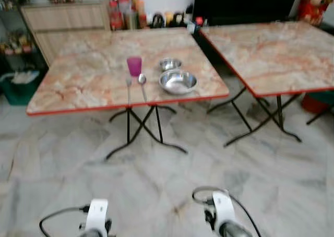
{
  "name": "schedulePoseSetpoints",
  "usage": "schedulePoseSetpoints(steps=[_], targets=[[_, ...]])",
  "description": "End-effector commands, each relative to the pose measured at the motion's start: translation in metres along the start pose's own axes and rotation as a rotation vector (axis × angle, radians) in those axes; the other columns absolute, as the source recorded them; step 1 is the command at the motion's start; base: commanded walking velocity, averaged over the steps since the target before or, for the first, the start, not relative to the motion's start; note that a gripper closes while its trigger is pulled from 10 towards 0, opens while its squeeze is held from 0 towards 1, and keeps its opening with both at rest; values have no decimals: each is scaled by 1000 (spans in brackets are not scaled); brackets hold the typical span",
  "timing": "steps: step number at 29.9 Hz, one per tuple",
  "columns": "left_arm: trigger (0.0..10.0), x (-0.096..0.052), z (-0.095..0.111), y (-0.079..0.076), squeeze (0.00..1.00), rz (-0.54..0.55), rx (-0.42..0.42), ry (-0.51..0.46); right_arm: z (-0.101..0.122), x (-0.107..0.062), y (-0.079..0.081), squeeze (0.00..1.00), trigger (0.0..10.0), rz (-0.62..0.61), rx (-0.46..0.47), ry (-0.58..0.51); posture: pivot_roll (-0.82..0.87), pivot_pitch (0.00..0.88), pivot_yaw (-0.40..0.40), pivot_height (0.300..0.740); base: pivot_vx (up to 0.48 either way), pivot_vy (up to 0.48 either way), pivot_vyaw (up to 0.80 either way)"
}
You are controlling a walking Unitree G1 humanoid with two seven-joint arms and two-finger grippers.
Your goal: Setting the table
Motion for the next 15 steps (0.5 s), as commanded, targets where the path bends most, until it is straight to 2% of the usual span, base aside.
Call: schedulePoseSetpoints(steps=[1, 15], targets=[[10000, 1, -2, -9, 0, -22, 8, 10, -3, -1, -7, 0, 10000, -11, -24, 15, 0, 0, -5, 728, 394, 0, 0], [10000, 1, -2, -12, 0, -33, 16, 12, -3, -1, -5, 0, 10000, -8, -24, 13, 1, 0, -7, 728, 396, 0, 0]])
Point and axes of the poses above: a point about 5 cm out from each wrist's last joint towards the gripper, its own x axis pointing out of the wrist towards the gripper, its own z axis along the axis of the wrist's last joint, y = z × x, the point moved 3 cm from there along x, pointing out of the wrist towards the gripper
